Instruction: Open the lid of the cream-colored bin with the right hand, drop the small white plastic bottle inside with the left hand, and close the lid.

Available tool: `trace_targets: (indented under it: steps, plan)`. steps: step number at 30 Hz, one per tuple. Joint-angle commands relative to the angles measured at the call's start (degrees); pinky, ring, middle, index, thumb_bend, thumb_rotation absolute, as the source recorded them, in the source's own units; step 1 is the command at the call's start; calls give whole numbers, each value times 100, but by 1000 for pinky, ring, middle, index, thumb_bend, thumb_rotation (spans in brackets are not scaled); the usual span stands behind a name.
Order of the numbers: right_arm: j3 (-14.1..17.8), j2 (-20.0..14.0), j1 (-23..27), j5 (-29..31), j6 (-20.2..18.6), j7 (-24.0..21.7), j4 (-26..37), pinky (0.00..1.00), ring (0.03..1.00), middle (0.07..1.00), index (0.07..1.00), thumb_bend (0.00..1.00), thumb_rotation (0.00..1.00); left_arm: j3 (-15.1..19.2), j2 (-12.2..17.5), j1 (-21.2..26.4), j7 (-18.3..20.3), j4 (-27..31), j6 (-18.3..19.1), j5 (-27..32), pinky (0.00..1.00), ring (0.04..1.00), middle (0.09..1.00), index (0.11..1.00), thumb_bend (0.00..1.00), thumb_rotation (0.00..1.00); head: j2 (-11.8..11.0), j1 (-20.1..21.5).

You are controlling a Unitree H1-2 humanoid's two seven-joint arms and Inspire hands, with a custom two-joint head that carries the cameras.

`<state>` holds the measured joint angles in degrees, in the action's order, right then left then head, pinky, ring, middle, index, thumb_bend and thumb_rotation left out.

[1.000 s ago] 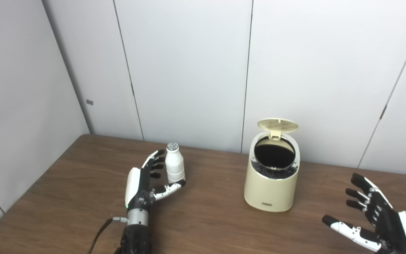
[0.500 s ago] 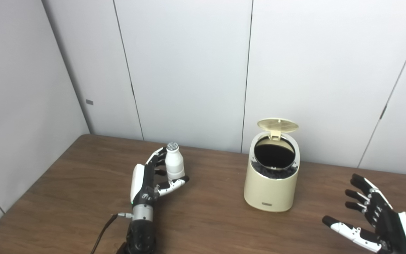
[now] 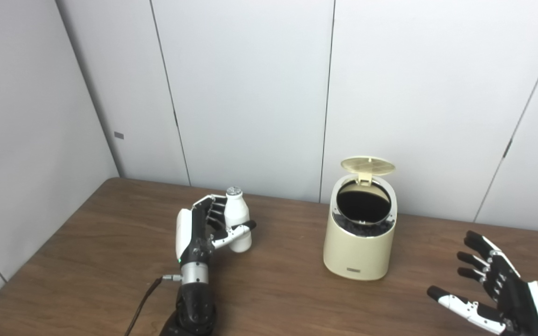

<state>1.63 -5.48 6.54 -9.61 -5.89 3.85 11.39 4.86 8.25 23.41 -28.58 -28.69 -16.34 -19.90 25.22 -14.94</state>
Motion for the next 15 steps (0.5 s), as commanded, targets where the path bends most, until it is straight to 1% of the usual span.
trace_targets:
  steps: [1, 8, 10, 13, 15]
  plan:
    - [21, -30, 106, 21, 144, -21, 170, 702, 789, 859, 841, 697, 0, -64, 10, 12, -104, -134, -213, -73, 335, 431, 480, 501, 504, 0, 1, -16]
    - [5, -33, 126, 26, 196, -24, 69, 699, 791, 864, 847, 684, 0, -100, 47, -79, -44, 49, -283, -52, 336, 427, 479, 503, 504, 0, -22, 11]
    - [5, -34, 138, 40, 260, -19, -2, 698, 791, 864, 847, 683, 0, -124, 50, -102, -23, 122, -364, -49, 339, 427, 481, 502, 504, 0, -45, 30]
    - [-6, -17, 165, 28, 320, 2, -103, 699, 791, 864, 846, 681, 0, -170, 24, -141, 20, 336, -392, -66, 343, 426, 482, 509, 504, 0, -91, 102]
    - [-32, -8, 184, -121, 339, 77, -164, 686, 772, 855, 838, 696, 0, -206, -15, -160, 71, 552, -388, -53, 343, 425, 481, 513, 503, 0, -120, 151]
